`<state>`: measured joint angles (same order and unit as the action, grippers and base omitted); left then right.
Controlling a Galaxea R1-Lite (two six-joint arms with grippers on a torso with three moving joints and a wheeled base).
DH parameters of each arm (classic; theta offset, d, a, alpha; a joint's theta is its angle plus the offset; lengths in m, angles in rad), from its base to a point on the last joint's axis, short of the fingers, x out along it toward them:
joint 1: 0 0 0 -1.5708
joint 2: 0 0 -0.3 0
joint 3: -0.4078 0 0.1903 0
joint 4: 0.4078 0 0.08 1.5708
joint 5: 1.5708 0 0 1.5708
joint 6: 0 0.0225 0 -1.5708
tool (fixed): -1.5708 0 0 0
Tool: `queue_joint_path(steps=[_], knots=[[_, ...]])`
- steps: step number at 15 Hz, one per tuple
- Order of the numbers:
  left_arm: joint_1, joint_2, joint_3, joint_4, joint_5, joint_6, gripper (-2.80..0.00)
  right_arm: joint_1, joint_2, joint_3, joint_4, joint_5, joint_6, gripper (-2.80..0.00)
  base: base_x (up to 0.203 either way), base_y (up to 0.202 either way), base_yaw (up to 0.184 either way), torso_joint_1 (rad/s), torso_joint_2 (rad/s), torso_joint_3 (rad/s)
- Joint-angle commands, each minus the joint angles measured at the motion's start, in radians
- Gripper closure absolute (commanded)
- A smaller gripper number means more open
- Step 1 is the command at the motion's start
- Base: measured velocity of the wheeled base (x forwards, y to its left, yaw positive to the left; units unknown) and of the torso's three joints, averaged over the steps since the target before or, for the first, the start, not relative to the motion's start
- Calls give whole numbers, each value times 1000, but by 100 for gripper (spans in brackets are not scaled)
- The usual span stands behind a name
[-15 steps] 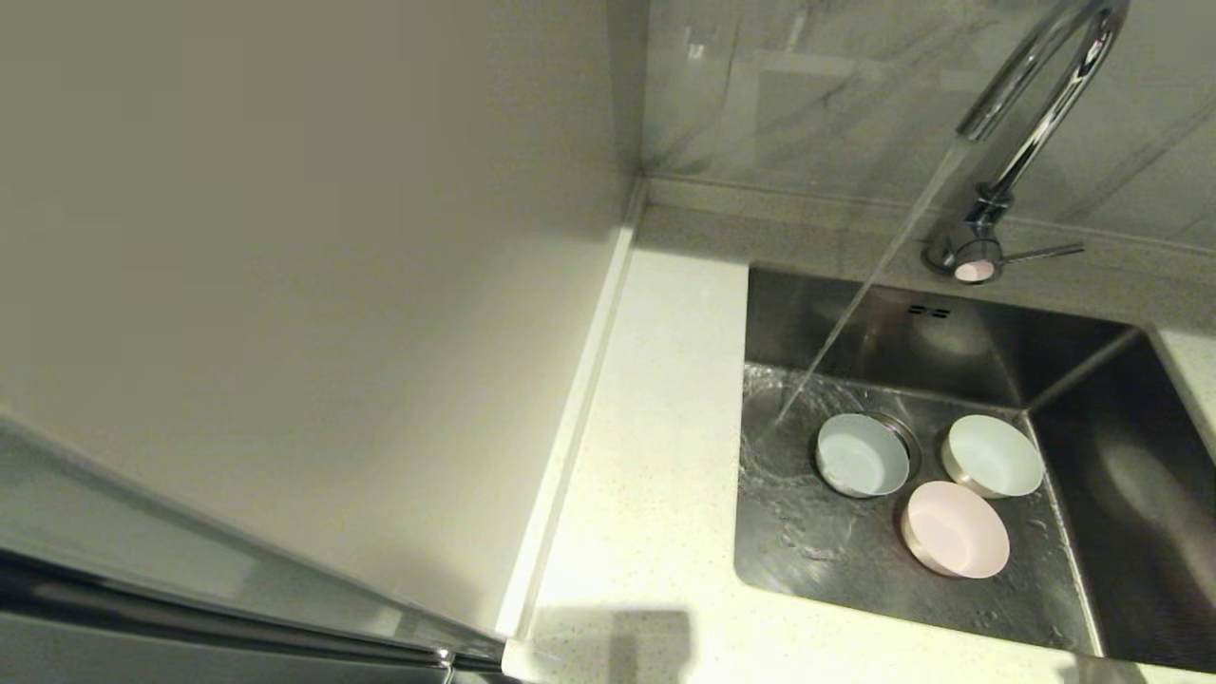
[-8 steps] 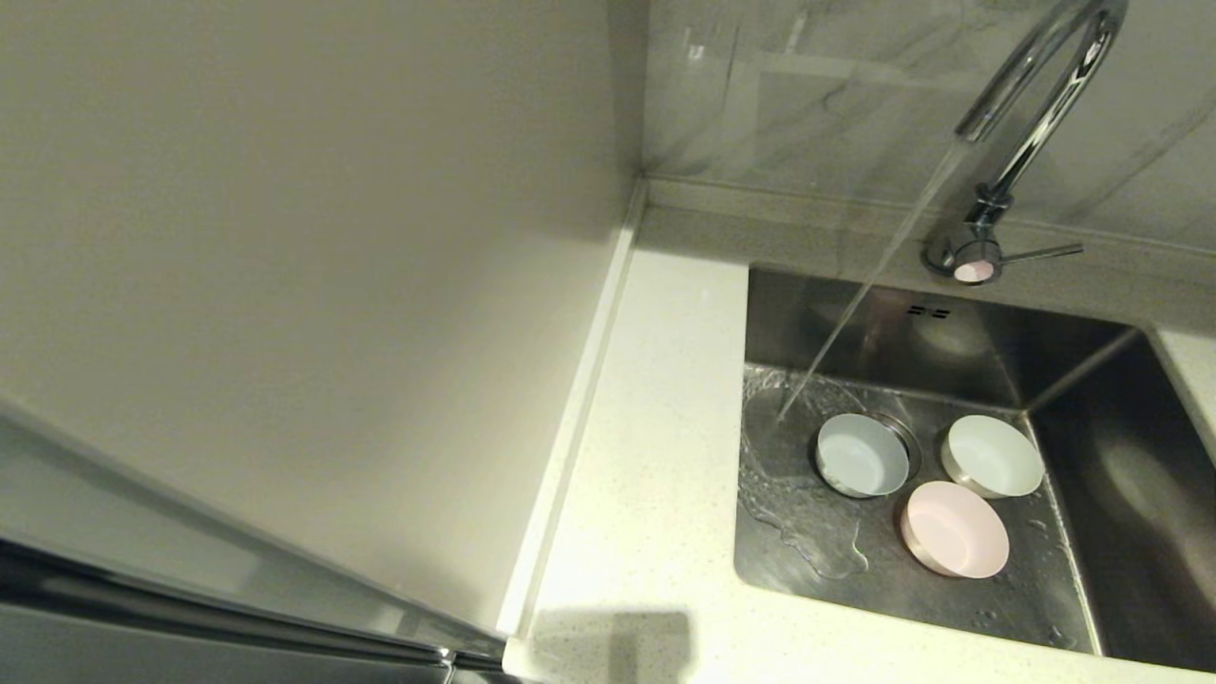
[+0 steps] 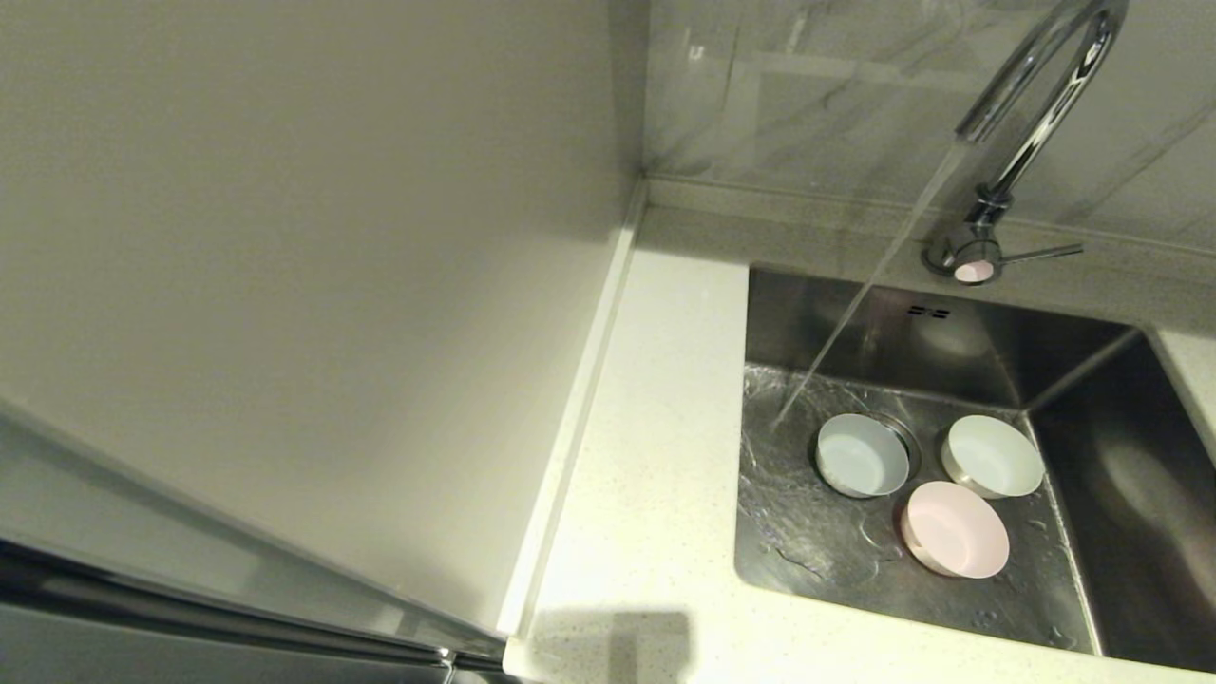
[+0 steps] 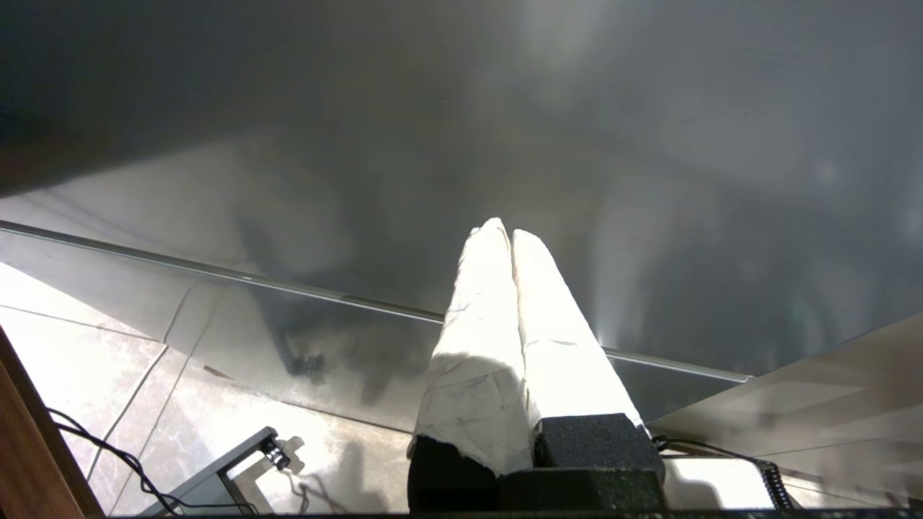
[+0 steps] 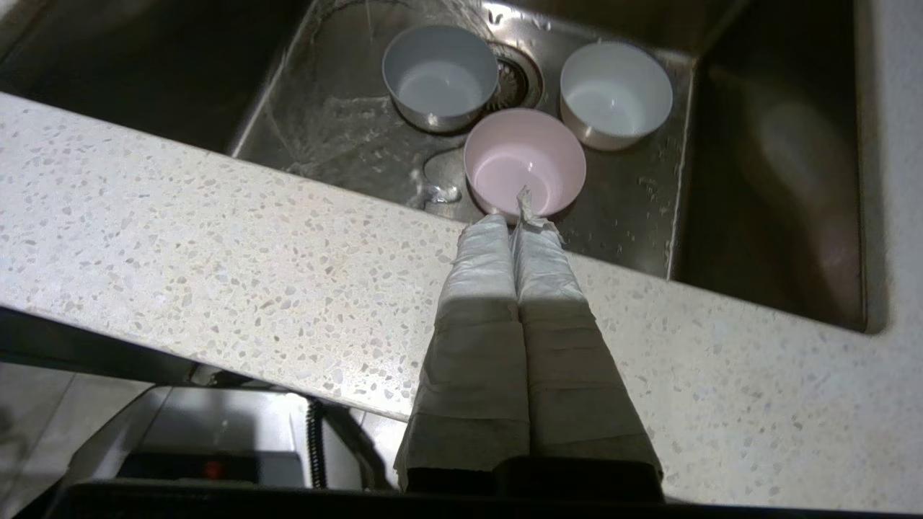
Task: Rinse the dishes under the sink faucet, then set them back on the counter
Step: Turn on the faucet, then wait for the water to rinse the bowl
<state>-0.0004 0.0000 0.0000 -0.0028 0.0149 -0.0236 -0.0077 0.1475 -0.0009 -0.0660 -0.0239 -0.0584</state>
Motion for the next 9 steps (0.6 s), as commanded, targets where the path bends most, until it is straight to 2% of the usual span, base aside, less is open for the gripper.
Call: queue_joint_path(steps=[1,2,6,9], knots=[[0,-3,0,0,0,-1,0,3,-119,0,34,26,-29,0,0,0,0,0,0,0],[0,-4,0,0,0,-1,0,5,-147,-2,57,39,-40,0,0,0,0,0,0,0],[0,-3,0,0,0,-1,0,5,-148,-4,74,20,37,0,0,0,0,0,0,0],[0,-3,0,0,0,-1,0,5,-148,-2,66,33,-17,0,0,0,0,0,0,0]])
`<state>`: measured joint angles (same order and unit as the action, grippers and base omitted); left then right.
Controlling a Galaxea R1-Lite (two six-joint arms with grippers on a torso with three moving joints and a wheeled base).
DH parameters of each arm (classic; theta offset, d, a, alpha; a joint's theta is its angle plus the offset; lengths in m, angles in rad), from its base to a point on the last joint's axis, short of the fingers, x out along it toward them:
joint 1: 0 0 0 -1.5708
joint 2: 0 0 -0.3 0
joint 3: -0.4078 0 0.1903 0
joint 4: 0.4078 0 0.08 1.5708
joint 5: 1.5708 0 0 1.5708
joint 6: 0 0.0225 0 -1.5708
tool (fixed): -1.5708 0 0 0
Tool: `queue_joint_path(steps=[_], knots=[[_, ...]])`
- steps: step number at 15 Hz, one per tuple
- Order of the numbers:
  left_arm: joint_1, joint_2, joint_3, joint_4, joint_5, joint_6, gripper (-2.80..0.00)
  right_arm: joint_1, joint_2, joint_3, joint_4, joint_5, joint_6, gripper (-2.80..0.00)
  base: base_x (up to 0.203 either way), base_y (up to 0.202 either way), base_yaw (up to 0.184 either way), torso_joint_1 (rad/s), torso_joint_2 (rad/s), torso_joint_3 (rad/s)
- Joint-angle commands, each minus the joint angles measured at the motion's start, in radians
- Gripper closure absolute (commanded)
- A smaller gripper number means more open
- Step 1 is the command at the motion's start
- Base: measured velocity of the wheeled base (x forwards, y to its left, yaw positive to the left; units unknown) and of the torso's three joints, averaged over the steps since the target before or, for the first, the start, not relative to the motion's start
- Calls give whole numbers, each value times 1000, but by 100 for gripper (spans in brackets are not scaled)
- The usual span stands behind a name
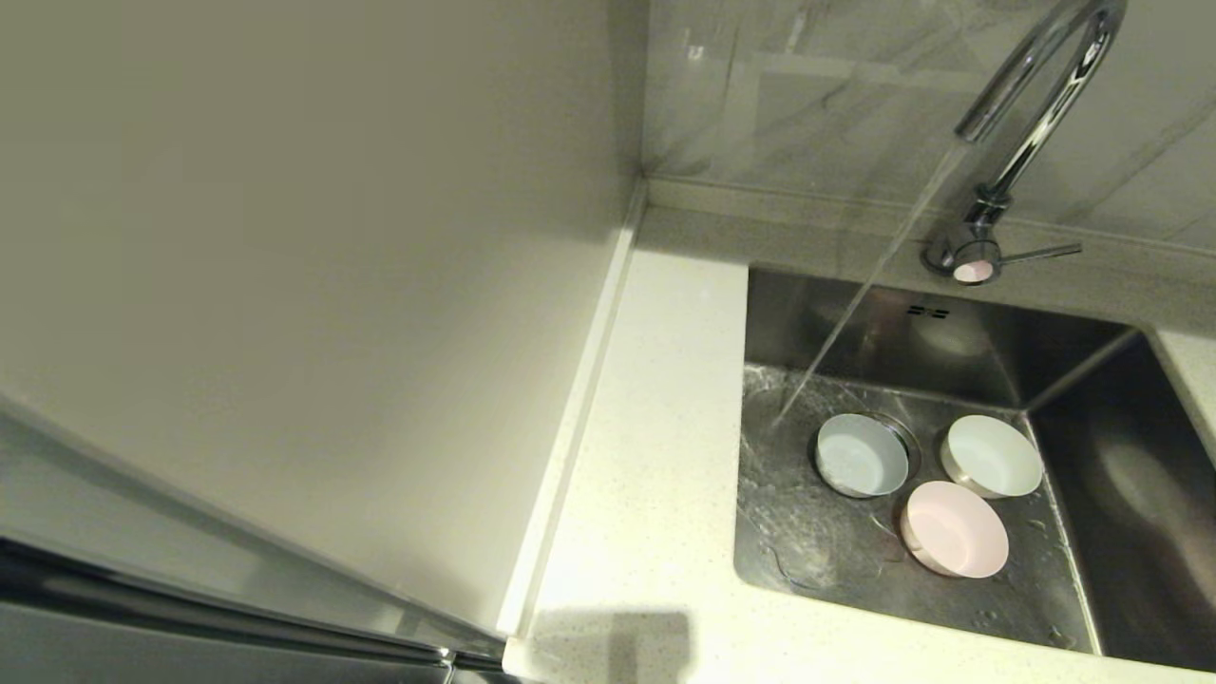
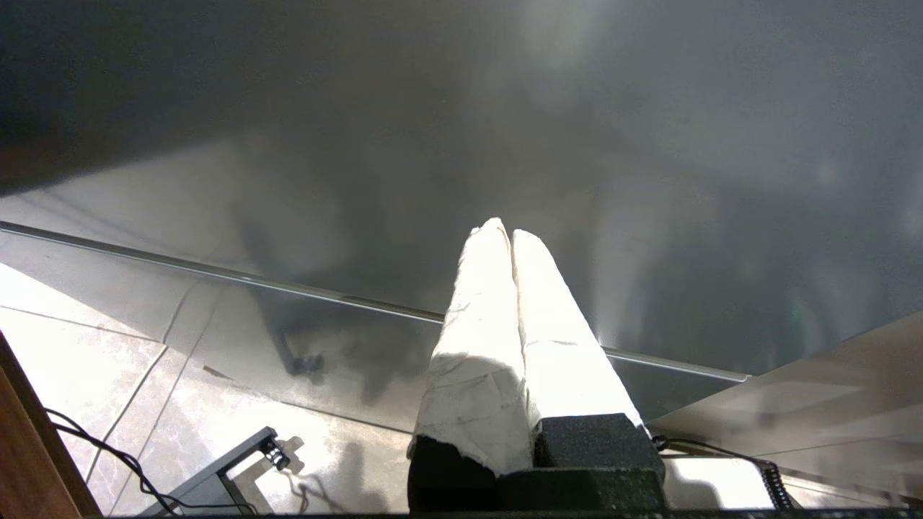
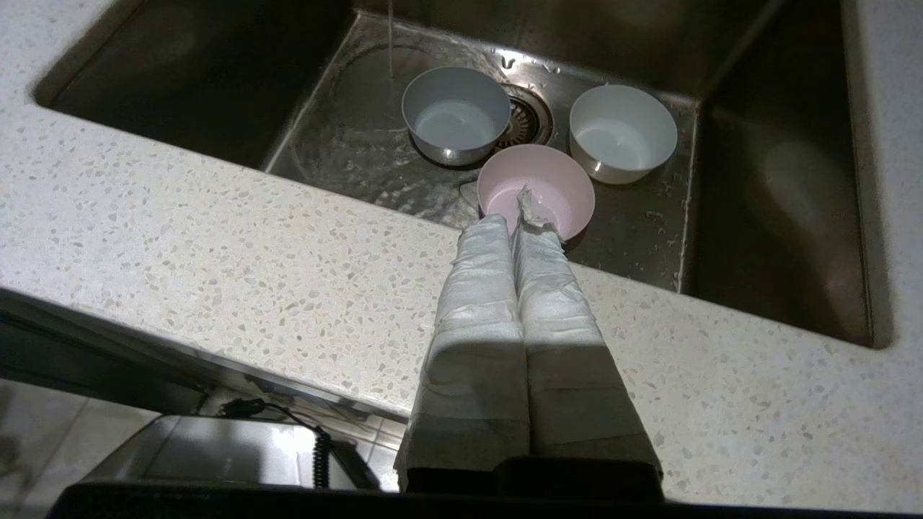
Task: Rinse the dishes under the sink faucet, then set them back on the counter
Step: Wait for the water to rinse the bowl
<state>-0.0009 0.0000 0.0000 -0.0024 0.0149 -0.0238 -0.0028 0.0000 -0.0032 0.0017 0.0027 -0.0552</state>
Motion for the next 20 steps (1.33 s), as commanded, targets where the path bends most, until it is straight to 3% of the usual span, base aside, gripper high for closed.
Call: queue_joint_path(steps=[1,3,5,6,8,10,20], knots=[[1,-3,0,-1,0,0,0,1,0,0,-2,17,-52,0,0,0,0,0,0,0],[0,-3,0,-1,0,-1,0,1,0,-6,15,18,-24,0,0,0,0,0,0,0],[1,-3,0,-1,2,-1,0,1,0,-5,13,-31,112,0,0,0,0,0,0,0],[1,-3,0,-1,0,-1,0,1,0,-4,12,-35,120,0,0,0,0,0,0,0],[1,-4,0,-1,1,-1,0,1,0,-2,10,-34,91,0,0,0,0,0,0,0],[0,-3,0,-1,0,-1,0,1,0,-1,11,0,3,0,0,0,0,0,0,0],[1,-5,0,-1,0,-1,0,1,0,-1,11,2,9,0,0,0,0,0,0,0]])
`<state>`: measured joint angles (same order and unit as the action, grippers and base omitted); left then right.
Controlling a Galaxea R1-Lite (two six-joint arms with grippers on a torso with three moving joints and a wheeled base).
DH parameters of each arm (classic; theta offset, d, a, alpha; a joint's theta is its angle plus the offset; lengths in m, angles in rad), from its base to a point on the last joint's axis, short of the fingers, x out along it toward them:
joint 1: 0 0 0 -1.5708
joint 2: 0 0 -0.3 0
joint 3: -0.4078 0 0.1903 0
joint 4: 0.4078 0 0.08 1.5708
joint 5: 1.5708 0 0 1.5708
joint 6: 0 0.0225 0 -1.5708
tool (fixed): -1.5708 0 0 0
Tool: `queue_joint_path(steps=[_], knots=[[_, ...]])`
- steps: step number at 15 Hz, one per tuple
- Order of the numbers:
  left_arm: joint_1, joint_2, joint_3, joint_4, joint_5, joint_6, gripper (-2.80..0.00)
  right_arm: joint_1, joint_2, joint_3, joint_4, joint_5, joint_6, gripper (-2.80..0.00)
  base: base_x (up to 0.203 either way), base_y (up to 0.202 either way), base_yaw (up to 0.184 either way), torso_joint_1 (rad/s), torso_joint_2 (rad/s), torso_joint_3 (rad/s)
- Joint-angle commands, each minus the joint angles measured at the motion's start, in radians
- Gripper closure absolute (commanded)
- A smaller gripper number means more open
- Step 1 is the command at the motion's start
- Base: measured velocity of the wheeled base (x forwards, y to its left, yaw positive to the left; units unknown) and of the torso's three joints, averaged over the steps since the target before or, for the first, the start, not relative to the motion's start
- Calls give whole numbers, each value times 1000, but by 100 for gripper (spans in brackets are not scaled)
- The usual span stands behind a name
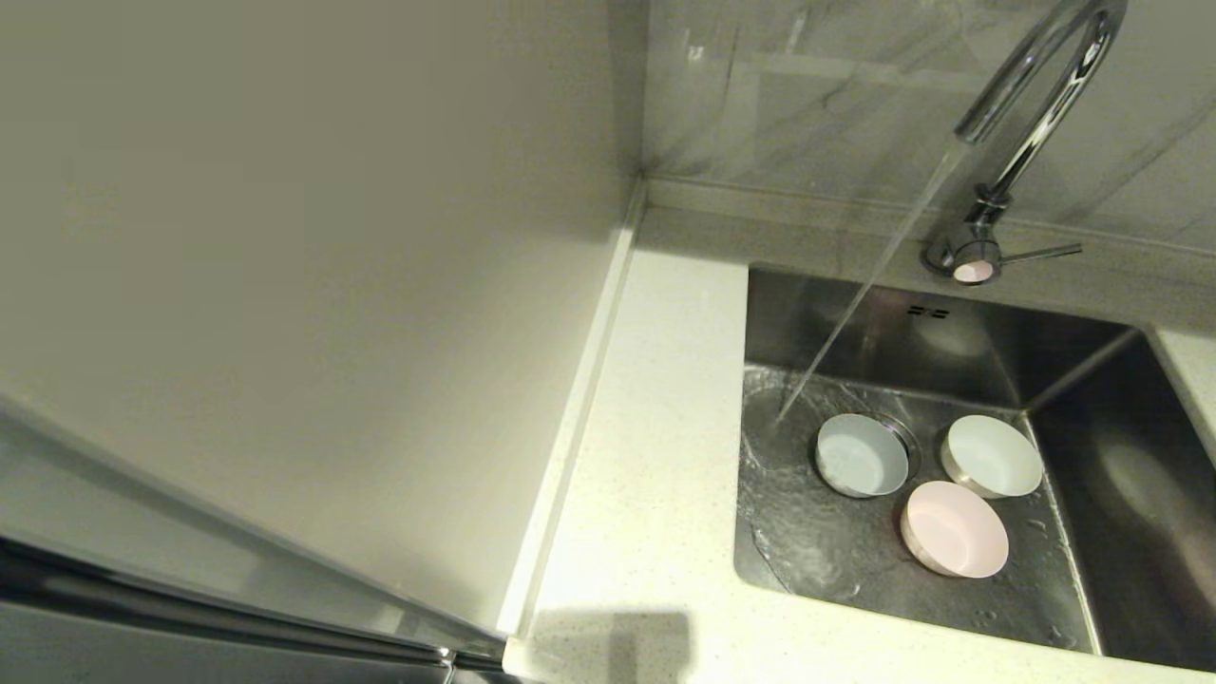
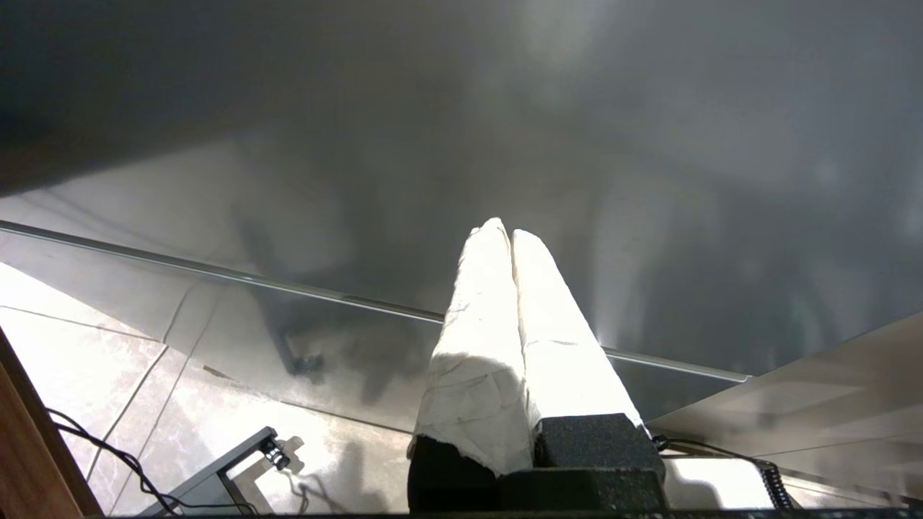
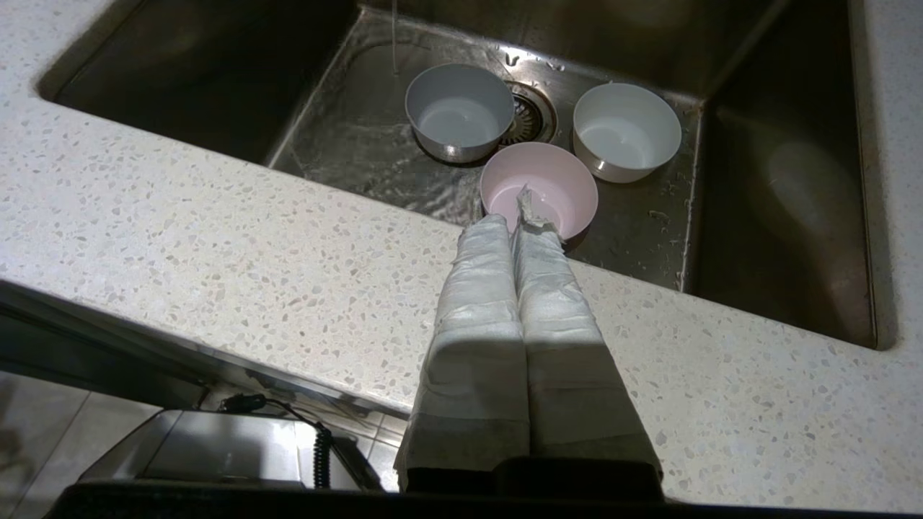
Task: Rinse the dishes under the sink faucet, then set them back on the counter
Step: Wait for the water to rinse the bowl
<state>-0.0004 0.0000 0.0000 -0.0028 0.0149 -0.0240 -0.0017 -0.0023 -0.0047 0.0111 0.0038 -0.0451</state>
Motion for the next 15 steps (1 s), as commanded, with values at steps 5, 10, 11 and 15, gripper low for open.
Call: queue_joint_path(steps=[5,10,11,15], knots=[[0,-5,0,0,0,-1,0,0,2,0,1,1,-1,0,0,0,0,0,0,0],[0,-4,0,0,0,-1,0,0,2,0,1,1,0,0,0,0,0,0,0,0],[0,-3,0,0,0,-1,0,0,2,0,1,1,-1,0,0,0,0,0,0,0],[0,-4,0,0,0,-1,0,0,2,0,1,1,0,0,0,0,0,0,0,0]])
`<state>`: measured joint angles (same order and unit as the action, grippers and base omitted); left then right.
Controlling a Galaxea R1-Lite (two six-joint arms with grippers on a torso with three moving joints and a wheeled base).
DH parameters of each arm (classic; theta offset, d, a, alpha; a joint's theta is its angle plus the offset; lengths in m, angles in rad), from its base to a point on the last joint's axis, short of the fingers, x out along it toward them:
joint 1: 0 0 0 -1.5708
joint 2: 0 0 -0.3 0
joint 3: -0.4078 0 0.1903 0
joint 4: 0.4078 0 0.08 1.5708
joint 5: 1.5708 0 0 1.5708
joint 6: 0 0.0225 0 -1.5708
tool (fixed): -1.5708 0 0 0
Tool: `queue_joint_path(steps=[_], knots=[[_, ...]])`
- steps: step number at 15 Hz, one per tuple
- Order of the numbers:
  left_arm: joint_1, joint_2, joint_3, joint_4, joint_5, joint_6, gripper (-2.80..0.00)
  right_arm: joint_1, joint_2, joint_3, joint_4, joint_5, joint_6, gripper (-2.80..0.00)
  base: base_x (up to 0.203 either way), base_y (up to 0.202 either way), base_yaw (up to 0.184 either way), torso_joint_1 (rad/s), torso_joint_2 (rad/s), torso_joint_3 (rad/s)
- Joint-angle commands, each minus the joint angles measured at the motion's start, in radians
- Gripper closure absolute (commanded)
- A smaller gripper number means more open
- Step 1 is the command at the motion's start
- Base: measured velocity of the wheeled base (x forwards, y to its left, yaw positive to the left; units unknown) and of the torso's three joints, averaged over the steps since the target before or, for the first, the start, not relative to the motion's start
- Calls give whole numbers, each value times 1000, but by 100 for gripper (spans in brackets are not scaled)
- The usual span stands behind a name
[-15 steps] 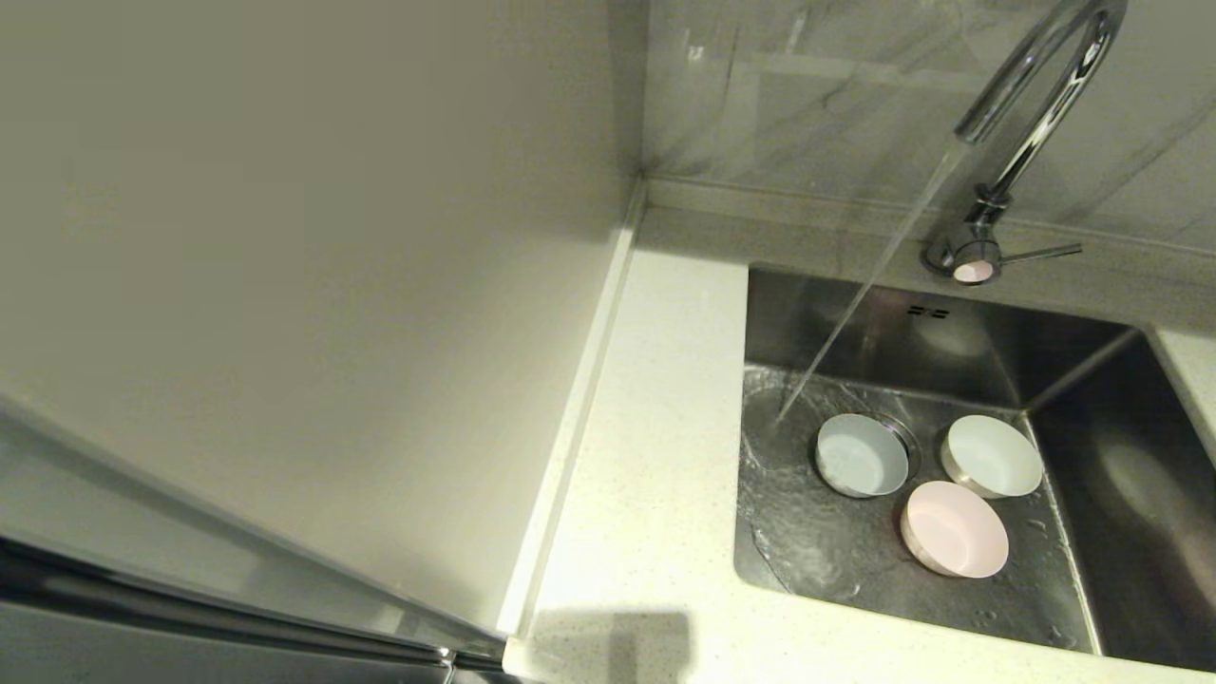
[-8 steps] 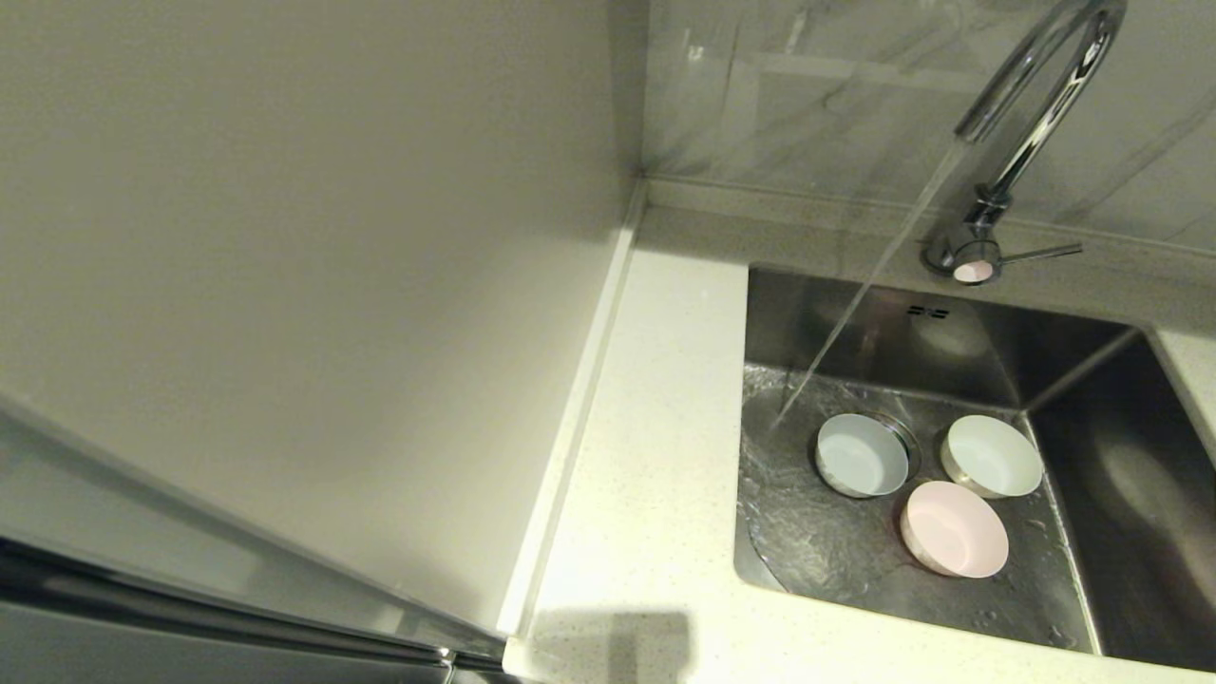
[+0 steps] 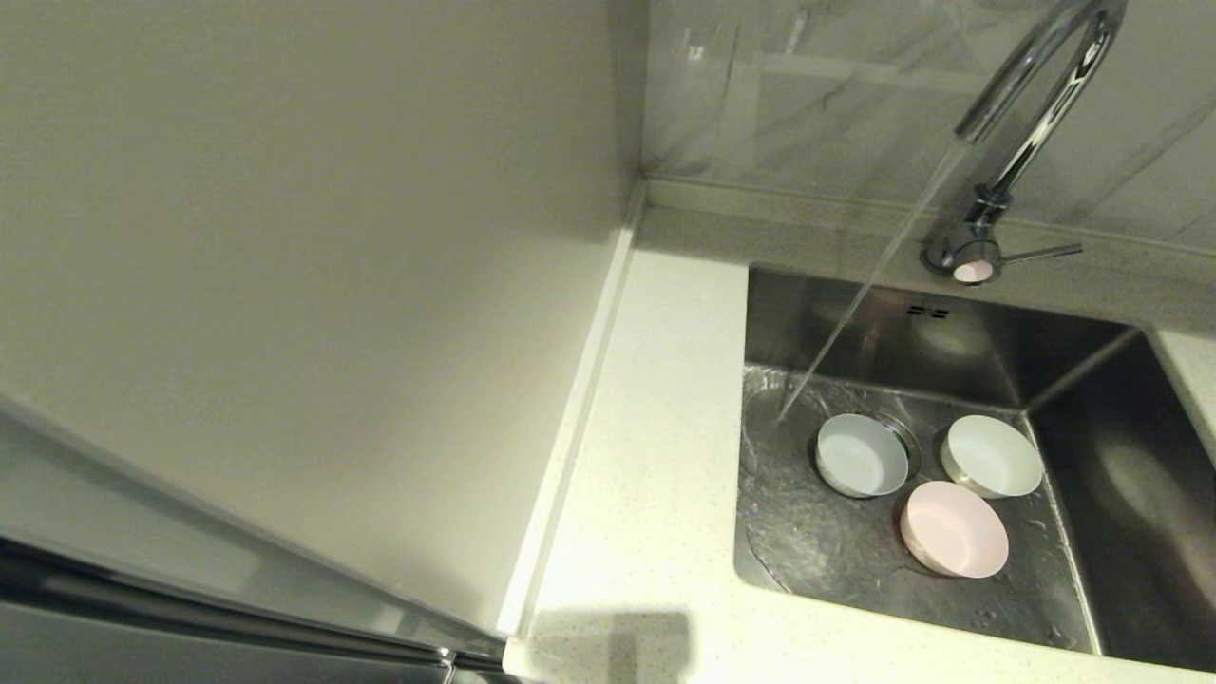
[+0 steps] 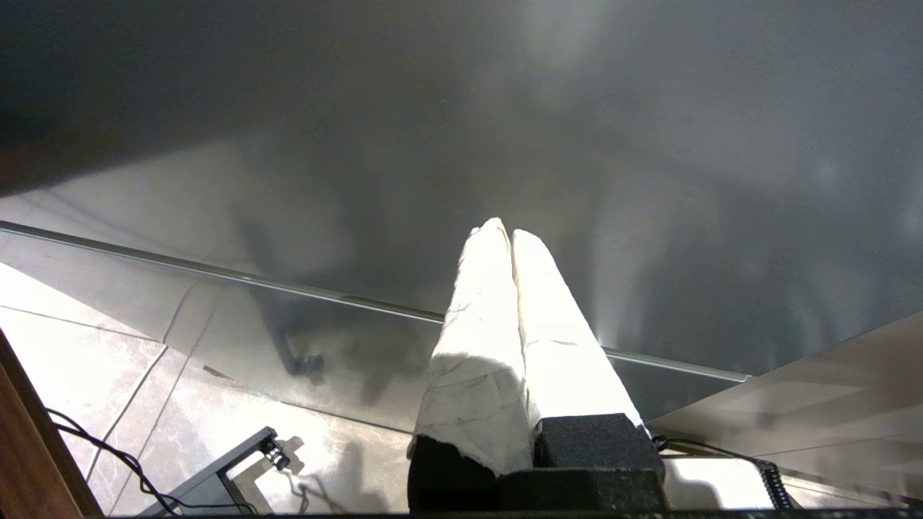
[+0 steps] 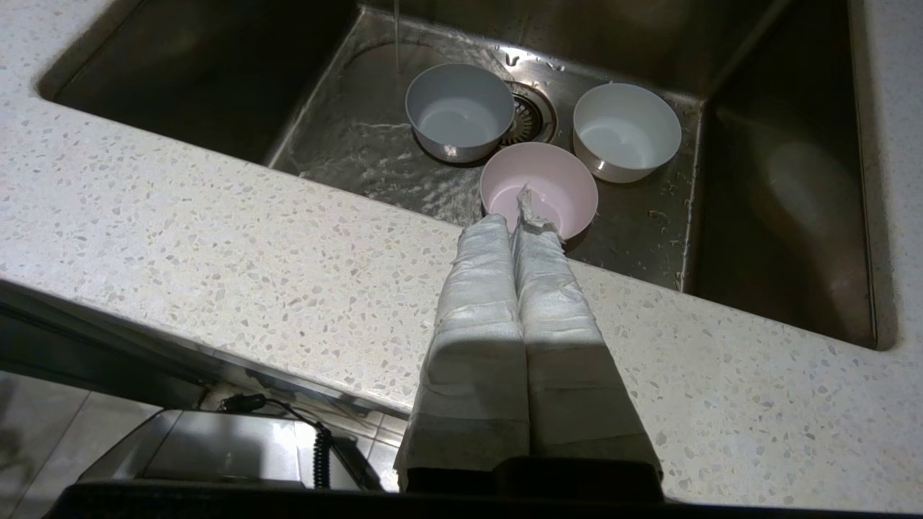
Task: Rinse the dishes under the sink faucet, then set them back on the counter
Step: Wait for the water to rinse the bowl
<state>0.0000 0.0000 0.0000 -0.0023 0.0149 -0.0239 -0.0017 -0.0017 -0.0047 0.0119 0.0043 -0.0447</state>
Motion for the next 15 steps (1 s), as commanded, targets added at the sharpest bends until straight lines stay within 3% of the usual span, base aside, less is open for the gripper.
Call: queue_joint_path(steps=[1,15], knots=[[0,-3,0,-1,0,-1,0,0,2,0,0,0,-1,0,0,0,0,0,0,0],[-1,-3,0,-1,0,-1,0,0,2,0,0,0,-1,0,0,0,0,0,0,0]])
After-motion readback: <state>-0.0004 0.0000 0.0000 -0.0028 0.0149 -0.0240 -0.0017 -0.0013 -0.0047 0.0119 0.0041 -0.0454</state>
